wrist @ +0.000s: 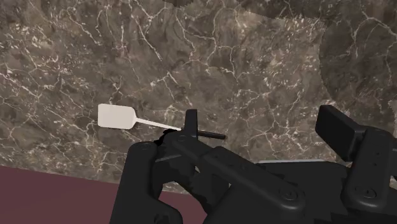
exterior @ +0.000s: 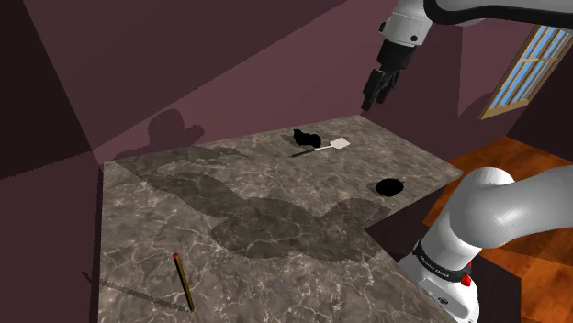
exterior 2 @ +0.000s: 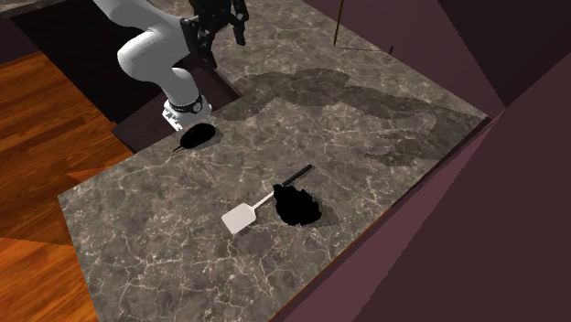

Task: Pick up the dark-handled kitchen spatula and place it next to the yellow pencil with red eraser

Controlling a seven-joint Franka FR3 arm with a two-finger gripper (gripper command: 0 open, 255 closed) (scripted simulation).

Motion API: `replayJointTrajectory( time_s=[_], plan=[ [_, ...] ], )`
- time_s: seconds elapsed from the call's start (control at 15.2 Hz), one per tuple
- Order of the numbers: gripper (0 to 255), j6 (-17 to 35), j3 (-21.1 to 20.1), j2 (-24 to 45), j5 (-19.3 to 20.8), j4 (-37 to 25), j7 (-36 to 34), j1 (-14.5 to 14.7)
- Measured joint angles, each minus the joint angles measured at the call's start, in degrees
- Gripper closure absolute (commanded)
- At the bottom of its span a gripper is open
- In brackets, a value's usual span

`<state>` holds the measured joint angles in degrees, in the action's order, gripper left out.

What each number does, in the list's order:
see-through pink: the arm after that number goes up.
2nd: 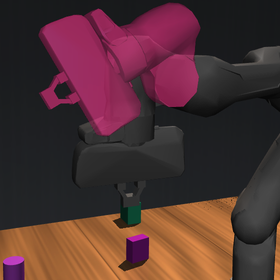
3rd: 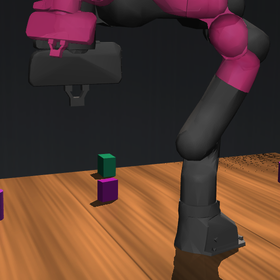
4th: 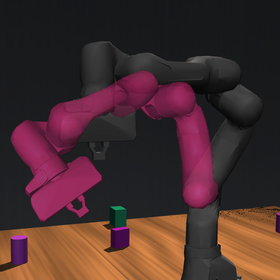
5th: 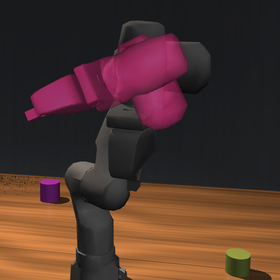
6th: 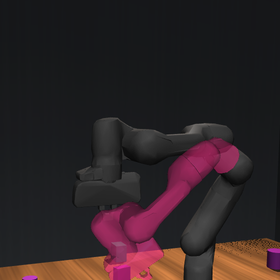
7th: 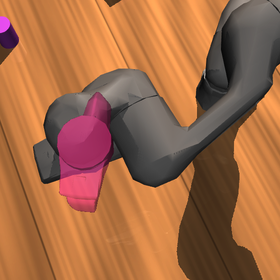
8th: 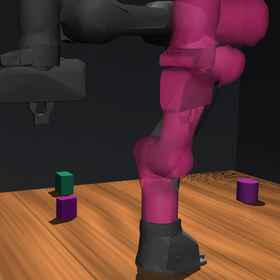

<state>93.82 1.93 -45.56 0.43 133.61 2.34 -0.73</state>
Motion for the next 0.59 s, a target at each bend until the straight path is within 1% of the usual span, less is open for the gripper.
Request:
replayJointTrajectory(
  time_s=[0.07, 0.2, 0.46, 0.59],
  plan=[
    [0, 0.0, 0.0, 0.0, 0.0, 0.0, 0.0, 0.0],
    [0, 1.73, 1.89, 0.39, 1.02, 1.46, 3.81, 0.59],
    [0, 6.24, 7.89, 2.96, 4.1, 3.63, 16.29, 2.46],
    [0, 9.52, 11.0, 4.8, 5.53, 5.22, 22.74, 3.52]
  ],
)
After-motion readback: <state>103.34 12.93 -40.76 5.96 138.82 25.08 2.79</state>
